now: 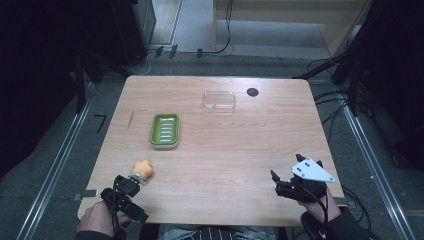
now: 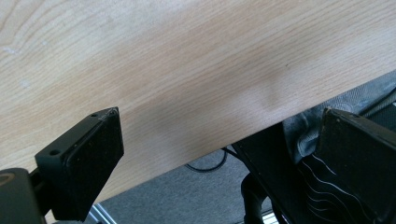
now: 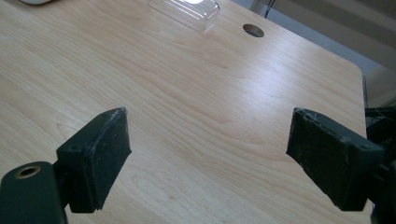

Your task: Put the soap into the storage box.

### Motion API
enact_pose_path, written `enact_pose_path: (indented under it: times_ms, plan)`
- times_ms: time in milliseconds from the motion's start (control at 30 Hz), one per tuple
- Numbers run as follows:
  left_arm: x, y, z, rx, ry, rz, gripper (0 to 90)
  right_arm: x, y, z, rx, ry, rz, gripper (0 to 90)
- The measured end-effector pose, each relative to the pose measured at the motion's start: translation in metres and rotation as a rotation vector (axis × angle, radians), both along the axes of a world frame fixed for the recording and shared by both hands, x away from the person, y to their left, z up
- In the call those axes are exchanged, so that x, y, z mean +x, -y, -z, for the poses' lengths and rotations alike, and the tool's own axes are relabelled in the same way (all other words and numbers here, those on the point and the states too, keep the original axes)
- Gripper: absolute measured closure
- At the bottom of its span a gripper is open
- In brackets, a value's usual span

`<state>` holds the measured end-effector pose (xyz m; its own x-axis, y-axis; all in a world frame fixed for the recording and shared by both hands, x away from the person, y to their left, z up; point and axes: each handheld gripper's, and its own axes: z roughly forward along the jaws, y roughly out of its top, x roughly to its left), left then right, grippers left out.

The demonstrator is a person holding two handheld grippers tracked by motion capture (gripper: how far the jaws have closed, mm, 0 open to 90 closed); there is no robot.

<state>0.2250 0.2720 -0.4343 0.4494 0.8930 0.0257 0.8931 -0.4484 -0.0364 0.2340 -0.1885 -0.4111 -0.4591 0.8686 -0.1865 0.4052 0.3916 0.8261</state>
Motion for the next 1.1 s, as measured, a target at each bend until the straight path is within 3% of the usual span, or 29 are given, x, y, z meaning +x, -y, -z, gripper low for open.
enact_pose_path:
  times_ms: [567,800,1100]
  plan:
    - [0.002,0.001,0.000,-0.015,-0.005,0.002,0.0,0.002,0.000,0.000,0.004,-0.001,-0.008,13.7]
    - [0.006,-0.003,-0.002,-0.055,0.035,0.003,0.0,0.001,-0.004,-0.001,-0.008,-0.005,-0.012,13.7]
    - [0.018,0.000,-0.002,-0.060,0.049,-0.002,0.0,0.002,-0.003,0.000,-0.010,-0.004,-0.017,13.7]
